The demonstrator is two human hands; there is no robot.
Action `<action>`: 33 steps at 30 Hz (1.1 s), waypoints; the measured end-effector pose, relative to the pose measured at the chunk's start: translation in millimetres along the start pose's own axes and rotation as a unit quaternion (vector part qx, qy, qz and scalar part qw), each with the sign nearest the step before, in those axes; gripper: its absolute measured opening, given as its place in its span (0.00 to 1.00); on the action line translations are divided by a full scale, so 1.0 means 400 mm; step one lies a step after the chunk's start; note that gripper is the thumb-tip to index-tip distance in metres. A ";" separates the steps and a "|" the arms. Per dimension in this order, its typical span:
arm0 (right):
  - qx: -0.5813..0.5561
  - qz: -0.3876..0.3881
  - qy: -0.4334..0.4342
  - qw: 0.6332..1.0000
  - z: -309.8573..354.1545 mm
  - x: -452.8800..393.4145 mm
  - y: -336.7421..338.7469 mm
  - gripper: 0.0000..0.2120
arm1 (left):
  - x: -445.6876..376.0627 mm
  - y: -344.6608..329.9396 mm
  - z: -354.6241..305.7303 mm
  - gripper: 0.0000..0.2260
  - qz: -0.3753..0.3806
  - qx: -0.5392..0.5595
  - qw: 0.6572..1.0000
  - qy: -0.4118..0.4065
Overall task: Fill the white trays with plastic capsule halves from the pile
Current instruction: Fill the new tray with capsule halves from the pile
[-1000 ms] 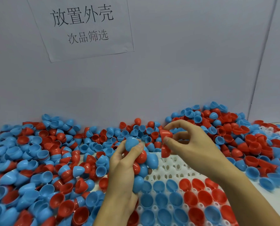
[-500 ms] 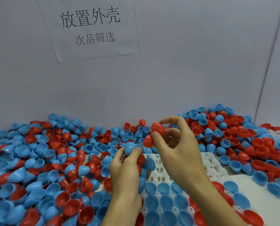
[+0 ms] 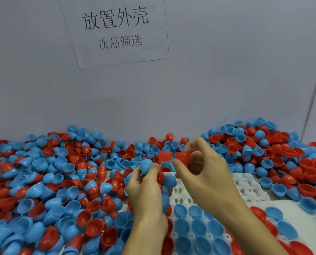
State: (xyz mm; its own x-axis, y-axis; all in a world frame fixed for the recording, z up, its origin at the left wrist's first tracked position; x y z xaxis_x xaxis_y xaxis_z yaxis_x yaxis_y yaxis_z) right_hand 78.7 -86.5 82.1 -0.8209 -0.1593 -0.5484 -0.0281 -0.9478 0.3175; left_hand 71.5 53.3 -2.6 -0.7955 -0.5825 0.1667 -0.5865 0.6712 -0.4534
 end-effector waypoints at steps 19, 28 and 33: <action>0.081 0.124 0.000 0.989 -0.003 0.017 -0.043 0.15 | -0.011 -0.010 -0.004 0.02 0.054 -0.002 0.999 0.006; 0.135 0.019 -0.041 0.990 -0.029 -0.009 -0.008 0.07 | -0.052 0.071 -0.074 0.07 -0.010 -0.004 0.999 -0.044; 0.258 0.125 -0.067 0.956 -0.044 -0.058 -0.067 0.03 | -0.079 0.127 -0.111 0.05 -0.046 0.044 0.997 -0.048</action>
State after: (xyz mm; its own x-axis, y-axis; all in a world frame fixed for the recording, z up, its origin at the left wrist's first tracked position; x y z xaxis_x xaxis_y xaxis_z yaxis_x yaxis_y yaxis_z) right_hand 108.5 -62.4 72.8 -0.9032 -0.2939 -0.3129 -0.0711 -0.6164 0.7842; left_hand 60.2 126.4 7.9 -0.7179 -0.6840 0.1294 -0.6379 0.5719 -0.5158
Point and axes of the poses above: each hand's wrist, its own x-axis away from the middle knuckle, its own y-axis out of the back of the hand, z = x × y, the point moved 7 cm from there along -x, towards the middle knuckle, and after that the axes turned 1 degree about x, right-handed, at the moved point
